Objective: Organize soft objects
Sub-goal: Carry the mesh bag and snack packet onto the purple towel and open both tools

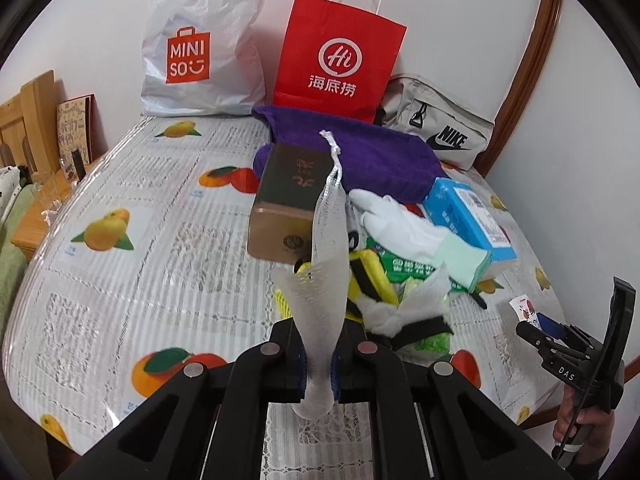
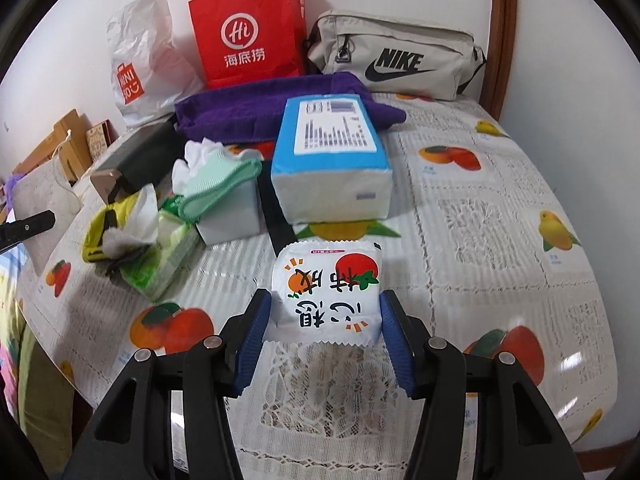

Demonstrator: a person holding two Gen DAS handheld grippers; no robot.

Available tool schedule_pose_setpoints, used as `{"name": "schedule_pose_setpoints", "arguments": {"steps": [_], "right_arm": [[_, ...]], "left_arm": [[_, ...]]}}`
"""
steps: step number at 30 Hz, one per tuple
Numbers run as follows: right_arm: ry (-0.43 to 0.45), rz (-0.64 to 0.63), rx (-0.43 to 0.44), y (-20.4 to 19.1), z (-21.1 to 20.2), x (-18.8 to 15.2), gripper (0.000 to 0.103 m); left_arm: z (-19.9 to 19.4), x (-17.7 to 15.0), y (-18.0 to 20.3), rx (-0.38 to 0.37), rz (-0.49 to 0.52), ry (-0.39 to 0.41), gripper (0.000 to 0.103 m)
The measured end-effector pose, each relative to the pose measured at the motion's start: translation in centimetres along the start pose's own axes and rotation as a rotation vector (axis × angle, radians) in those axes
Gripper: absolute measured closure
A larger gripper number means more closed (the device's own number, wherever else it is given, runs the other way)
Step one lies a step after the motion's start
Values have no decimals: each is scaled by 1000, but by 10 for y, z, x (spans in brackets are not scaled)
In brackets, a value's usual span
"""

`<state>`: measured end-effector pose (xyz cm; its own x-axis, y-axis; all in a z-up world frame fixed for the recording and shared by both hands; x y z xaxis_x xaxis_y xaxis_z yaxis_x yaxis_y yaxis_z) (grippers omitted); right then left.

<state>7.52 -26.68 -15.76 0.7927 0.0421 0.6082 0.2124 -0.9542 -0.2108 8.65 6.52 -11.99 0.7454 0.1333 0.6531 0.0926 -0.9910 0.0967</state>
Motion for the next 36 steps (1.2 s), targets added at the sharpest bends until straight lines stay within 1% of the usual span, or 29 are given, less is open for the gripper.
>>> {"name": "schedule_pose_setpoints", "arguments": {"steps": [5, 8, 17, 26, 36], "right_arm": [[37, -20, 7, -5, -10, 24, 48], [57, -26, 23, -6, -14, 44, 48], [99, -62, 67, -12, -8, 106, 48], [102, -80, 85, -8, 28, 163, 48], [73, -102, 86, 11, 89, 214, 48]], "left_arm": [[-5, 18, 2, 21, 7, 21, 95], [-5, 32, 3, 38, 14, 28, 95], [-7, 83, 9, 78, 24, 64, 95], [28, 127, 23, 90, 29, 45, 95], [91, 166, 36, 99, 38, -9, 95]]}}
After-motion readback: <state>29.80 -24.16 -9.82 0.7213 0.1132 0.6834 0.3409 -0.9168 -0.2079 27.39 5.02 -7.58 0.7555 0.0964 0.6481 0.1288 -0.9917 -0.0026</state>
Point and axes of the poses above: each gripper's, at about its wrist camera, not at the fingertips, and z roughly the way its jaws point, y to its right, x to its top, the point moved 2 cm from there along z, roughly the way its jaws point, and after that the axes turned 11 degrees about x, right-handed, at the moved point
